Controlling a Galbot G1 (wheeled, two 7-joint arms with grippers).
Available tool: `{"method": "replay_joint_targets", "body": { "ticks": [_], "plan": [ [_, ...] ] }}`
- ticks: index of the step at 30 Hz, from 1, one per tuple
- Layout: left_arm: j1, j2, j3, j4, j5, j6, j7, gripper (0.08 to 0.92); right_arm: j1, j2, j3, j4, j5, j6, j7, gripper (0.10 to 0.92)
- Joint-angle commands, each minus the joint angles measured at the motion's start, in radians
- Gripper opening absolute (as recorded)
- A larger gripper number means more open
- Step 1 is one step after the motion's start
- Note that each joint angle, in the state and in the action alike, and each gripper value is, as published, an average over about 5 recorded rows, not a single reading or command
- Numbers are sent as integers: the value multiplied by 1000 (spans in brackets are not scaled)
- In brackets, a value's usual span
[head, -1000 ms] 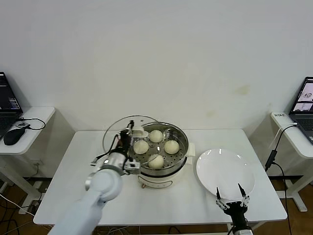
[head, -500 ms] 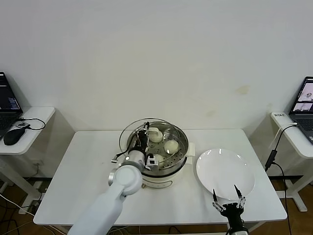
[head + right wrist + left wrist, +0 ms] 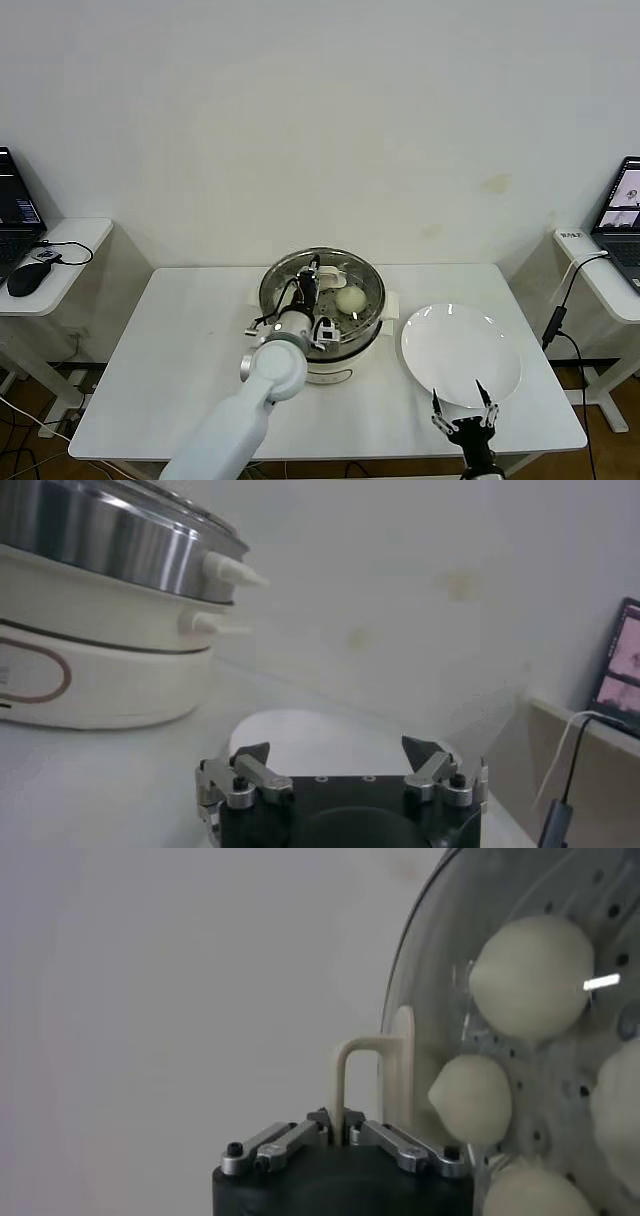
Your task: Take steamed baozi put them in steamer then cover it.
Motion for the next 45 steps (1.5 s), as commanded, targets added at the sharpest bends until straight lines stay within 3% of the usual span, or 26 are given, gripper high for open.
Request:
{"method": "replay_joint_targets", "body": {
  "ticks": [1, 12, 15, 23, 33, 36, 40, 45],
  "plan": [
    [4, -19, 2, 21, 14, -4, -4, 143, -1, -1, -1, -6, -5, 7, 1, 823],
    [20, -33, -12, 24, 11, -21, -35, 143, -1, -1, -12, -10, -13, 10, 1, 823],
    [26, -31, -12, 11, 10, -21, -38, 179, -1, -1, -16, -12, -15, 10, 1, 823],
    [69, -7, -18, -91, -8, -20, -44, 408, -2, -1, -24, -15, -21, 9, 1, 823],
    [271, 72, -58, -312, -98, -45, -96, 693, -5, -3, -21, -20, -23, 10, 3, 823],
    [368, 116, -111, -406, -197, -60, -112, 774, -6, -4, -20, -22, -23, 12, 2, 823],
    [531, 160, -238, -537, -417, -101, -176, 817, -7, -7, -18, -20, -20, 13, 2, 823],
    [758, 189, -536, -576, -1144, -282, -314, 823, -19, -18, -24, 2, 5, 14, 1, 823]
  ]
}}
